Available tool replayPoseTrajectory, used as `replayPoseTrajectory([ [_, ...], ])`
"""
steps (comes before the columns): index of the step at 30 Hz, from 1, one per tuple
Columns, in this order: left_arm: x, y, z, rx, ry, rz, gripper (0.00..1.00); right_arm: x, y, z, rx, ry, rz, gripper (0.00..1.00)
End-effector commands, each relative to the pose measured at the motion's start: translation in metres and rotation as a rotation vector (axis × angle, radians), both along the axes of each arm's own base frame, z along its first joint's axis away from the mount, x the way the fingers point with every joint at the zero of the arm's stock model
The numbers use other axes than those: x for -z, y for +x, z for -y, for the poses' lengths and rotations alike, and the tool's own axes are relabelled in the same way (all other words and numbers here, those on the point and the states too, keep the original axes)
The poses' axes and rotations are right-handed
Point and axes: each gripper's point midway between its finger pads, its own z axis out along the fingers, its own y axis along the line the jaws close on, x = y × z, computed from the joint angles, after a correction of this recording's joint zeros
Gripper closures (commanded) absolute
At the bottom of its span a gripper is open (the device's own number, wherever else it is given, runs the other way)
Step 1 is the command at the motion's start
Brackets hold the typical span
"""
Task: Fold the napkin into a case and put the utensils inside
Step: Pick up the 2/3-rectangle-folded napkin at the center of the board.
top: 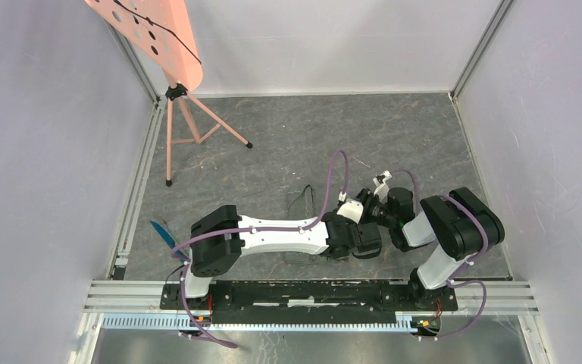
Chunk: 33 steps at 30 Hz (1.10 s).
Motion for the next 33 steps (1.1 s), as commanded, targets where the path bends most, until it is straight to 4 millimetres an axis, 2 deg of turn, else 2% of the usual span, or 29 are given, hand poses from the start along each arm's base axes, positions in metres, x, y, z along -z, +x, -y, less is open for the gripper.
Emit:
replayPoseTrajectory([
  [1, -0.025, 0.007, 0.006, 0.019, -0.062, 0.053, 0.94, -0.014, 0.014, -0.006, -0.002, 0.027, 0.074, 0.47],
  [11, -0.025, 0.005, 0.01, 0.029, -0.076, 0.044, 0.94, -0.015, 0.018, -0.007, -0.001, 0.033, 0.087, 0.59],
  [13, -0.024, 0.004, 0.011, 0.032, -0.088, 0.037, 0.94, -0.015, 0.019, -0.008, 0.0, 0.038, 0.091, 0.64],
  [16, -0.024, 0.002, 0.015, 0.042, -0.11, 0.024, 0.92, -0.016, 0.021, -0.008, -0.003, 0.043, 0.105, 0.8],
  [18, -0.025, -0.002, 0.02, 0.057, -0.147, 0.011, 0.83, -0.017, 0.022, -0.009, -0.007, 0.044, 0.12, 0.97],
  [20, -0.031, -0.005, 0.022, 0.072, -0.202, -0.001, 0.64, -0.015, 0.022, -0.01, -0.025, 0.031, 0.134, 1.0],
  [22, -0.044, -0.005, 0.022, 0.084, -0.277, 0.005, 0.4, -0.012, 0.023, -0.011, -0.05, 0.014, 0.133, 1.0],
  [23, -0.05, -0.003, 0.018, 0.082, -0.303, 0.005, 0.34, -0.012, 0.023, -0.013, -0.065, 0.015, 0.138, 1.0],
  [25, -0.063, 0.003, 0.009, 0.063, -0.376, -0.004, 0.28, -0.012, 0.024, -0.014, -0.087, 0.01, 0.142, 1.0],
  [28, -0.07, 0.017, -0.011, 0.016, -0.509, -0.004, 0.28, -0.005, 0.028, -0.016, -0.135, -0.036, 0.136, 1.0],
  [30, -0.068, 0.034, -0.027, -0.047, -0.606, 0.008, 0.36, 0.0, 0.031, -0.017, -0.169, -0.073, 0.138, 1.0],
  [33, -0.062, 0.058, -0.046, -0.137, -0.76, 0.03, 0.54, 0.005, 0.036, -0.014, -0.187, -0.139, 0.14, 0.99],
])
